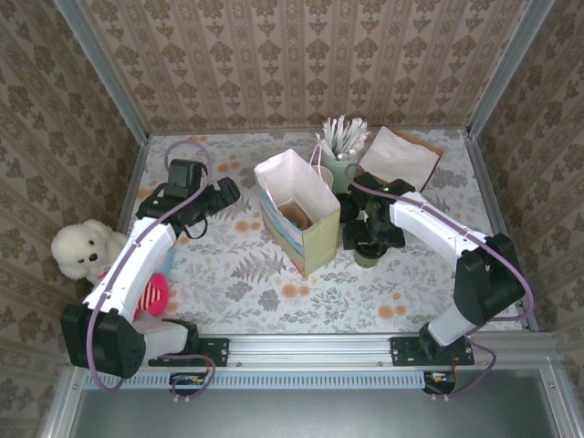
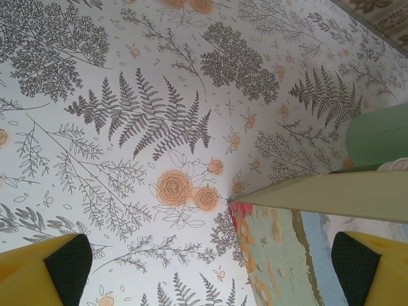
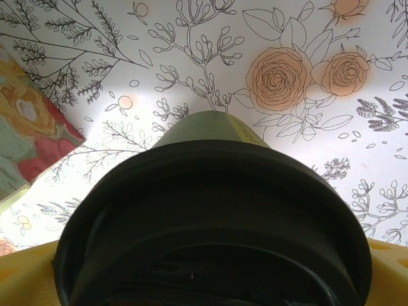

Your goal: Pack the takeout coffee

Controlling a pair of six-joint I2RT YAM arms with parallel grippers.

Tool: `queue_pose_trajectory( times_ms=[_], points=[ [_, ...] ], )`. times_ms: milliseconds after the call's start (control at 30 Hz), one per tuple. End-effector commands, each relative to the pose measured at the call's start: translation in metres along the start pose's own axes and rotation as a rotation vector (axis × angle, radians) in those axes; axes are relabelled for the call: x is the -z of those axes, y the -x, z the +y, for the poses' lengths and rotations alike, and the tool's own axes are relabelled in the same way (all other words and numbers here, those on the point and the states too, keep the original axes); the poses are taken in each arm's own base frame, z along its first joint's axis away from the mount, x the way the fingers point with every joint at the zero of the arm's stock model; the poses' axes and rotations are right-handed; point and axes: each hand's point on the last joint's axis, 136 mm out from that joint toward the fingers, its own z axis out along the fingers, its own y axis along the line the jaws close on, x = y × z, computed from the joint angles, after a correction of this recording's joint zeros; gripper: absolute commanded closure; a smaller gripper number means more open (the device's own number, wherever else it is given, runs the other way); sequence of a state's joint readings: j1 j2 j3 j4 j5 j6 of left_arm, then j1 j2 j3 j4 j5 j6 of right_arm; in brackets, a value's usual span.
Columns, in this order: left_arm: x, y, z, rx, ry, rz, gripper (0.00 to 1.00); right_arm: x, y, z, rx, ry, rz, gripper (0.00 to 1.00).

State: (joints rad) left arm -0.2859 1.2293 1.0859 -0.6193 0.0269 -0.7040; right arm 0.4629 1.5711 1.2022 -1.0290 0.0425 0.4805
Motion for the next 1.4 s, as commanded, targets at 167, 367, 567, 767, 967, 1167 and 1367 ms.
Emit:
queue_pose_trajectory(
  times_ms=[167, 367, 567, 767, 967, 1167, 1367],
  points=[
    [-0.0031, 0.0013, 0.0038, 0.004, 0.008, 0.000, 0.00, -0.0006, -0.0121, -0.0074, -0.018, -0.037, 0.035, 0.00],
    [-0.0045, -0.0002, 0.0046, 0.007, 0.010, 0.006, 0.00, 0.0015, -0.0157, -0.0110, -0.030, -0.052, 0.043, 0.00],
    [-0.0052, 0.0000, 0.0050, 0.003, 0.012, 0.005, 0.00, 0.0058, -0.0168, -0.0099, -0.026, -0.047, 0.033, 0.00],
    [-0.0068, -0.0005, 0.0051, 0.006, 0.012, 0.011, 0.00, 0.0042, -0.0201, -0.0090, -0.017, -0.050, 0.039, 0.00],
    [-0.0078, -0.0007, 0.0048, 0.006, 0.012, 0.015, 0.00, 0.0028, -0.0190, -0.0101, -0.009, -0.057, 0.037, 0.00],
    [-0.0085, -0.0006, 0.0048, 0.006, 0.011, 0.015, 0.00, -0.0014, -0.0161, -0.0116, 0.000, -0.069, 0.022, 0.00],
    [-0.0086, -0.0023, 0.0054, 0.005, 0.014, 0.021, 0.00, -0.0020, -0.0152, -0.0122, 0.003, -0.070, 0.012, 0.02]
  ],
)
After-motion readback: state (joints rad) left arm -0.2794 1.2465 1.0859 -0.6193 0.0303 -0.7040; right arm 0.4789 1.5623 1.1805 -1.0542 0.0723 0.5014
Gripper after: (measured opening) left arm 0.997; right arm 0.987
